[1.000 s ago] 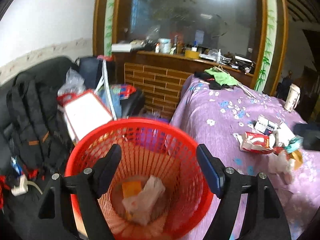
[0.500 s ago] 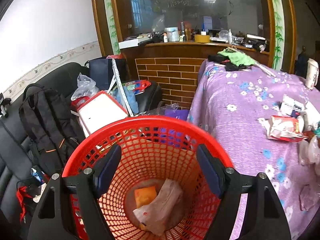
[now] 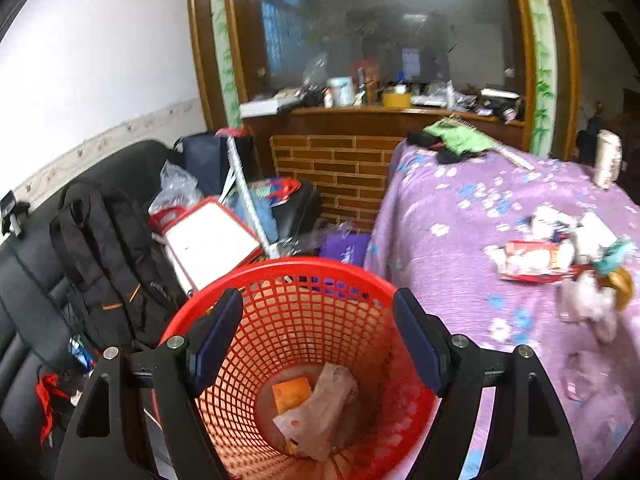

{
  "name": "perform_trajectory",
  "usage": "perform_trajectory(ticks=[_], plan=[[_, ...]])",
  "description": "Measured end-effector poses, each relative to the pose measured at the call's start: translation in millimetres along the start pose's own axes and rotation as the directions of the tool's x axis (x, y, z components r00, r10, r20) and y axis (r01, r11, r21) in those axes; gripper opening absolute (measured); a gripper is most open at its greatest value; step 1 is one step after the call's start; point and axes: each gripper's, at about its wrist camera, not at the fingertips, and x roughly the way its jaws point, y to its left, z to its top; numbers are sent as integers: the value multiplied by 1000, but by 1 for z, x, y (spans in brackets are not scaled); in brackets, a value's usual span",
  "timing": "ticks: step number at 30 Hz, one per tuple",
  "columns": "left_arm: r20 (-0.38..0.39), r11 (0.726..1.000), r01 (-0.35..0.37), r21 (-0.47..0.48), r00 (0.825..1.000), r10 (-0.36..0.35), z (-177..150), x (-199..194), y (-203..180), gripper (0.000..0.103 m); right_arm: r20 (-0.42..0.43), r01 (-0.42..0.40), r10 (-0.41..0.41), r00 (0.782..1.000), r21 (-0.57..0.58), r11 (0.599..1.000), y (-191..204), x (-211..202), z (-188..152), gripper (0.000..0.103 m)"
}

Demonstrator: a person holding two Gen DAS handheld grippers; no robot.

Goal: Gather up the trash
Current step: 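Move both tools back over the table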

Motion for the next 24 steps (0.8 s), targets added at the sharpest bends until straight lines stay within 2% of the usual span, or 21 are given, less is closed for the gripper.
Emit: perform_trajectory(ticks=[5, 8, 13, 17, 20, 24], plan=[[38, 993, 113, 43, 993, -115, 5, -47, -28, 85, 30, 49, -50, 998, 35, 998, -22, -21, -11, 75], [49, 977, 199, 79, 978, -203, 4, -67, -59, 88, 46, 73, -76, 996, 64, 995, -33, -31, -21, 75], [0, 939, 331, 88, 943, -333, -10, -80, -110, 88, 57, 119, -124, 991, 81, 990, -43, -46, -42, 75], [-52, 929, 367, 43, 930, -365, -31, -76, -143, 88, 78, 164, -171, 982, 98, 982, -49, -57, -56, 75], [-55, 937, 347, 31, 937, -345, -43, -74, -156, 88, 116, 232, -242, 963, 96, 968, -48, -69, -62, 75], [-50, 940, 336, 64, 941, -333, -49, -76, -164, 88, 150, 260, -270, 951, 86, 962, -45, -82, -73, 75]])
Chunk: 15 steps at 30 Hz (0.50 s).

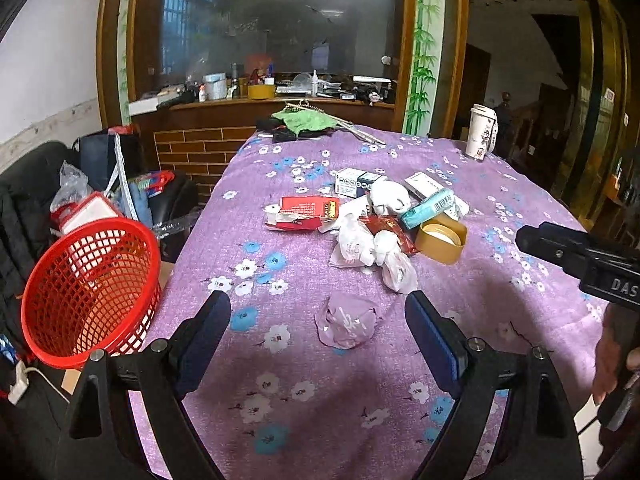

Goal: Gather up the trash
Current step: 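Move both tools back over the table, then grasp the pink plastic bag with the left tool while the right tool grasps the clear plastic bag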

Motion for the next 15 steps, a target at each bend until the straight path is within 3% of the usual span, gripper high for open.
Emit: perform_trajectory(ticks=[2, 8, 15], plan=[[-4, 1000, -4, 9, 1000, 4, -1, 0, -5, 88, -4, -2, 2, 1000, 1, 1000, 0, -2, -1, 75], [108, 997, -37, 67, 994, 30, 1, -17, -17, 88, 102, 0, 3, 995, -24, 1000, 7, -26, -7, 75], [-41, 999, 25, 39, 999, -23, -2, 15, -10, 88, 32, 5, -5, 999, -15, 1000, 0, -12, -9, 75]])
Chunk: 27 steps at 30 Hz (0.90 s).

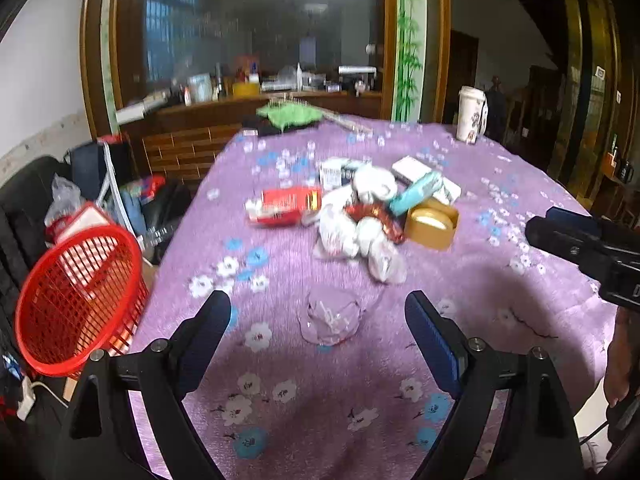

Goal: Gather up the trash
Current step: 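Grasp the pink plastic bag with the left tool while the right tool grasps the clear plastic bag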

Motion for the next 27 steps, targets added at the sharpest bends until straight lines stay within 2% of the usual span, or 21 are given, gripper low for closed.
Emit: perform_trajectory(ticks=[4, 7, 9, 10, 11, 12, 15, 18, 24, 27], plan=[[-74, 999, 43, -16, 996, -44, 2, 23, 5, 88, -23, -27, 27, 999, 2, 1000, -2, 6, -4, 75], [-119, 998, 57, -12, 991, -58, 4, 39, 5, 77, -41, -46, 46, 998, 1, 999, -1, 12, -7, 75], [-156, 997, 77, -9, 985, -78, 5, 52, 2, 74, -54, -56, 56, 997, 4, 998, -1, 15, -8, 75], [-167, 997, 79, -10, 983, -79, 5, 56, 1, 69, -57, -58, 58, 997, 4, 998, -2, 15, -8, 75], [-188, 997, 79, -2, 979, -78, 4, 63, 0, 58, -59, -56, 56, 997, 6, 998, -3, 16, -9, 75], [-214, 997, 81, 4, 974, -79, 3, 70, -2, 53, -63, -55, 55, 996, 8, 998, -5, 17, -8, 75], [-251, 993, 112, -21, 961, -114, -2, 81, 0, 46, -73, -60, 62, 995, 21, 998, -9, 19, -7, 75], [-230, 987, 152, -42, 960, -158, -3, 76, 5, 40, -86, -67, 70, 994, 35, 997, -12, 22, -7, 75], [-155, 967, 235, -101, 956, -248, 1, 57, 22, 39, -145, -123, 130, 981, 58, 991, -10, 38, 2, 75], [-121, 961, 251, -112, 957, -264, 4, 47, 28, 39, -183, -144, 153, 971, 61, 988, -7, 51, 8, 75]])
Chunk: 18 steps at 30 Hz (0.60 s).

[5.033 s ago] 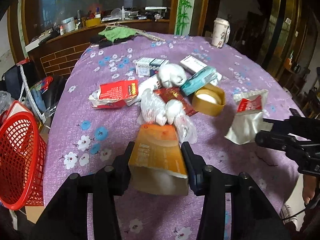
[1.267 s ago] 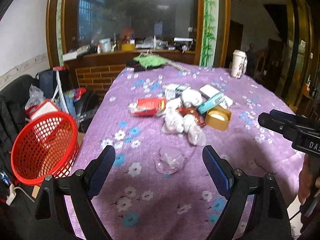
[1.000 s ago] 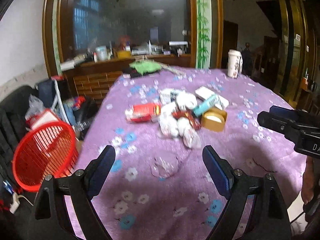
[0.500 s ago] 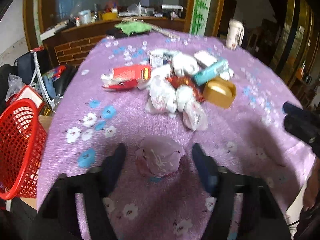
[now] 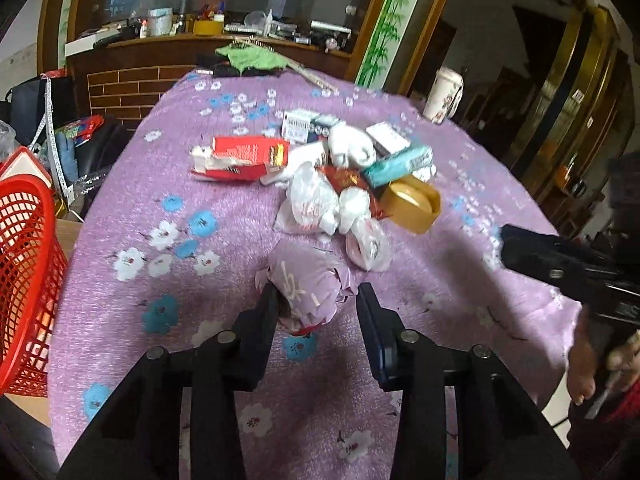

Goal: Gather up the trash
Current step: 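Grasp the pink plastic bag with the left tool while the right tool grasps the clear plastic bag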

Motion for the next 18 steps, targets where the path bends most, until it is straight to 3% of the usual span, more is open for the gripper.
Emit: perform_trajectory(ticks=[4, 6, 11, 14, 16, 18], plan=[[30, 1000, -21, 2, 999, 20, 2, -11, 4, 39, -67, -48, 47, 997, -15, 999, 8, 26, 13, 74], [49, 999, -45, 4, 998, 45, 2, -16, 6, 38, -106, -75, 71, 992, -34, 997, 16, 44, 19, 68], [73, 998, -70, 0, 995, 69, 2, -23, 10, 39, -177, -79, 67, 982, -59, 995, 30, 85, 32, 62], [81, 997, -77, -7, 994, 77, 3, -25, 14, 39, -216, -81, 72, 974, -35, 996, 29, 107, 36, 47], [83, 997, -78, -9, 993, 79, 4, -25, 15, 39, -235, -74, 62, 970, -40, 997, 29, 116, 36, 30], [87, 997, -82, -13, 993, 83, 4, -26, 17, 39, -220, -78, 69, 973, -31, 996, 29, 114, 34, 29]])
